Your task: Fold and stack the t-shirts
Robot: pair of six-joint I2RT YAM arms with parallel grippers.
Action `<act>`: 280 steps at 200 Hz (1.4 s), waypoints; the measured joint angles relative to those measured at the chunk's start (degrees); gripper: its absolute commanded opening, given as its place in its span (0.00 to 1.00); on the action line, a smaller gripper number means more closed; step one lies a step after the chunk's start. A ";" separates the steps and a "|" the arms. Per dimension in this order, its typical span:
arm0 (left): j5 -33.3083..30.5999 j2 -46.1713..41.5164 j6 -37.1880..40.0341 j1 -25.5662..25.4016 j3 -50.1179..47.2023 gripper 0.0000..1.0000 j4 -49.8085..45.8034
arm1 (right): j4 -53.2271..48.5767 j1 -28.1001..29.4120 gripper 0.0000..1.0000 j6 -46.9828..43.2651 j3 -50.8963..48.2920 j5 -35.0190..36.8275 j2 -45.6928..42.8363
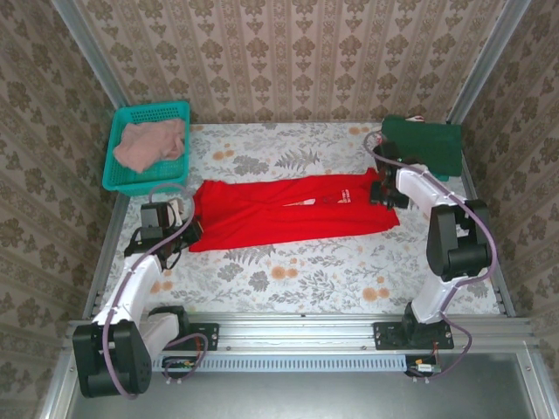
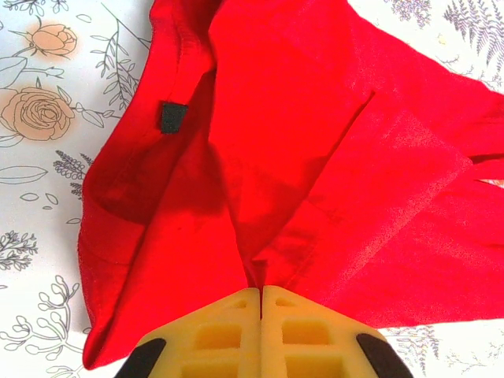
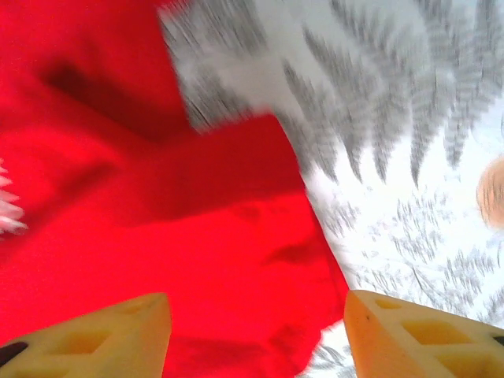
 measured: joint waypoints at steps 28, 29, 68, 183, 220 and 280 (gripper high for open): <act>0.68 0.09 -0.07 0.00 0.04 0.00 0.39 | 2.08 0.66 0.70 -0.17 12.39 -3.52 4.11; 0.70 0.09 -0.09 0.00 0.09 0.00 0.39 | 2.21 0.68 0.70 -0.20 13.18 -3.54 4.66; 1.46 6.99 -1.77 -1.70 12.66 0.00 -0.11 | 1.86 0.61 0.66 -0.39 32.04 -5.09 23.67; 1.55 24.59 -1.64 -3.30 37.35 0.00 2.62 | -4.20 -2.01 0.04 0.13 41.53 -6.51 35.36; 2.25 26.91 -0.74 -2.60 44.06 0.00 2.12 | -4.98 -2.69 0.00 -0.48 47.23 -6.40 35.54; 4.63 28.09 0.70 -0.31 46.82 0.00 3.02 | 3.61 -2.69 0.00 -3.63 38.21 -5.55 24.90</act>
